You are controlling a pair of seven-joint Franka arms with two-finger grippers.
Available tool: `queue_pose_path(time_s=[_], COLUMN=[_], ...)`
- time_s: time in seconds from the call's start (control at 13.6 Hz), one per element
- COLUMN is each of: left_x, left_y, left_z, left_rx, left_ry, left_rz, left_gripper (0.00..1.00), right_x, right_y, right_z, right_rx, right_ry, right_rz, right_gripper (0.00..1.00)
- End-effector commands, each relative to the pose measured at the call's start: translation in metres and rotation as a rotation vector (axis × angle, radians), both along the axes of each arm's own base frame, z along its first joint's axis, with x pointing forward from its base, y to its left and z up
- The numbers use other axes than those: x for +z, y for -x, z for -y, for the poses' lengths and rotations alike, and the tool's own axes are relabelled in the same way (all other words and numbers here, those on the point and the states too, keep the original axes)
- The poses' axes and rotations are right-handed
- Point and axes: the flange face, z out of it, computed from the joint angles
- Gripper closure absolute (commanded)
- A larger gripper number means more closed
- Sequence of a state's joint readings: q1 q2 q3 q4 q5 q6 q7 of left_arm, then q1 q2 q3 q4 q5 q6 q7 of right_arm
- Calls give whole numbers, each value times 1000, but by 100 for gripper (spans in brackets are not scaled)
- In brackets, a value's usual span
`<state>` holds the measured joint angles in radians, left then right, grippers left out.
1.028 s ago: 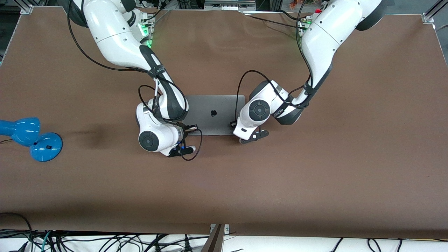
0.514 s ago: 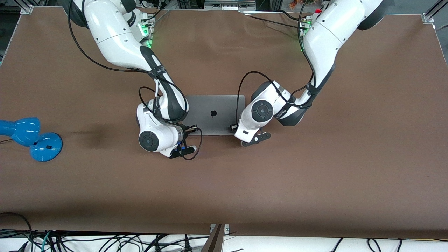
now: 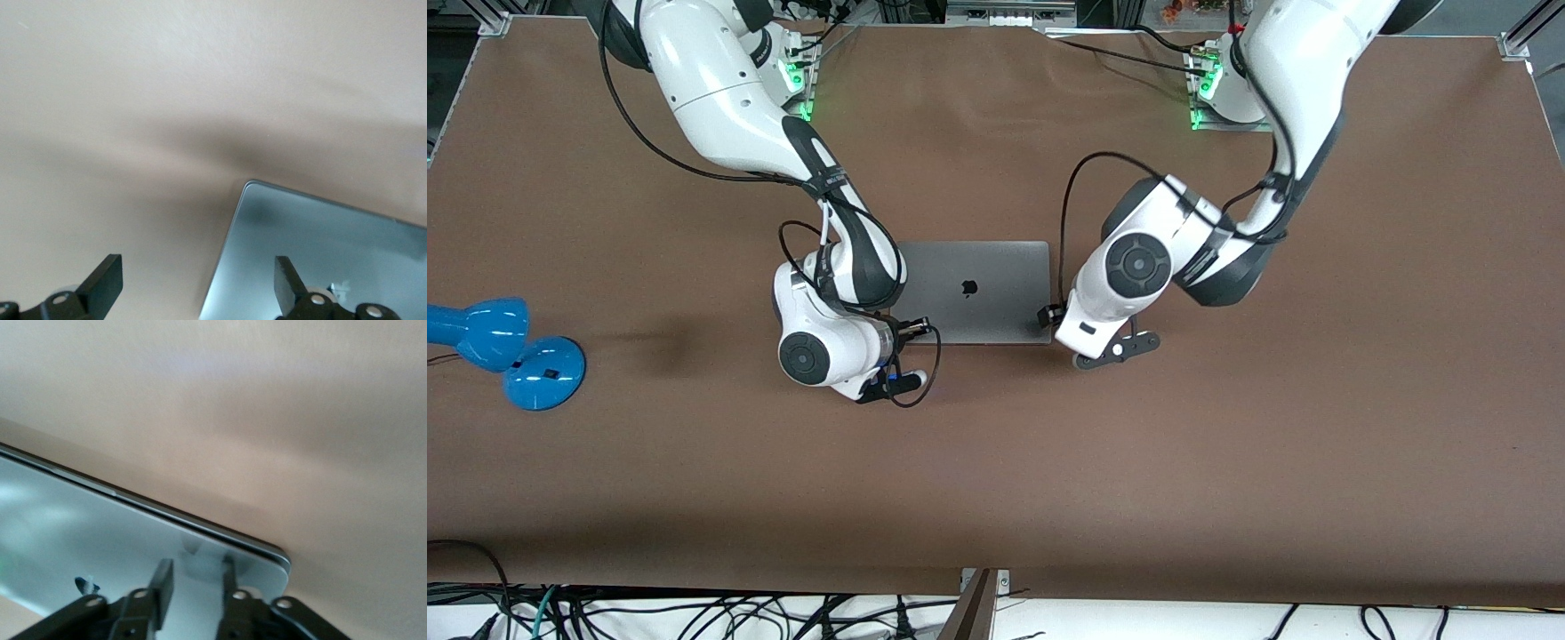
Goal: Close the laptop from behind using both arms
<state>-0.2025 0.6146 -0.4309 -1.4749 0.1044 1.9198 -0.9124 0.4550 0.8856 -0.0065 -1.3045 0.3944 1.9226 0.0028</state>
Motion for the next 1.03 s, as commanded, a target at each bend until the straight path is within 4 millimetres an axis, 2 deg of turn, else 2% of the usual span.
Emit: queue_pose_path(time_s=[0.0, 0.22, 0.44, 0.51, 0.66, 0.88, 0.95], left_x=[49, 80, 103, 109, 122, 142, 146], left_y=[25, 38, 46, 50, 56, 62, 66], left_z=[-26, -54, -89, -99, -123, -171, -182], left_rx=[-84, -130, -172, -188, -218, -236, -246], left_ry=[-50, -39, -53, -59, -73, -29, -38], left_rz=[44, 62, 92, 102, 122, 132, 140], left_gripper=[0, 0, 0, 0, 0, 0, 0], right_x=[36, 67, 120, 144, 188, 254, 263], right_y=[-15, -17, -35, -43, -60, -67, -67], right_z=[-5, 6, 44, 59, 103, 177, 203], right_rx=[-6, -9, -17, -23, -82, -168, -190], right_ry=[-23, -19, 18, 36, 57, 35, 55], right_rz=[58, 43, 20, 21, 30, 65, 60], right_gripper=[4, 3, 4, 4, 3, 1, 0])
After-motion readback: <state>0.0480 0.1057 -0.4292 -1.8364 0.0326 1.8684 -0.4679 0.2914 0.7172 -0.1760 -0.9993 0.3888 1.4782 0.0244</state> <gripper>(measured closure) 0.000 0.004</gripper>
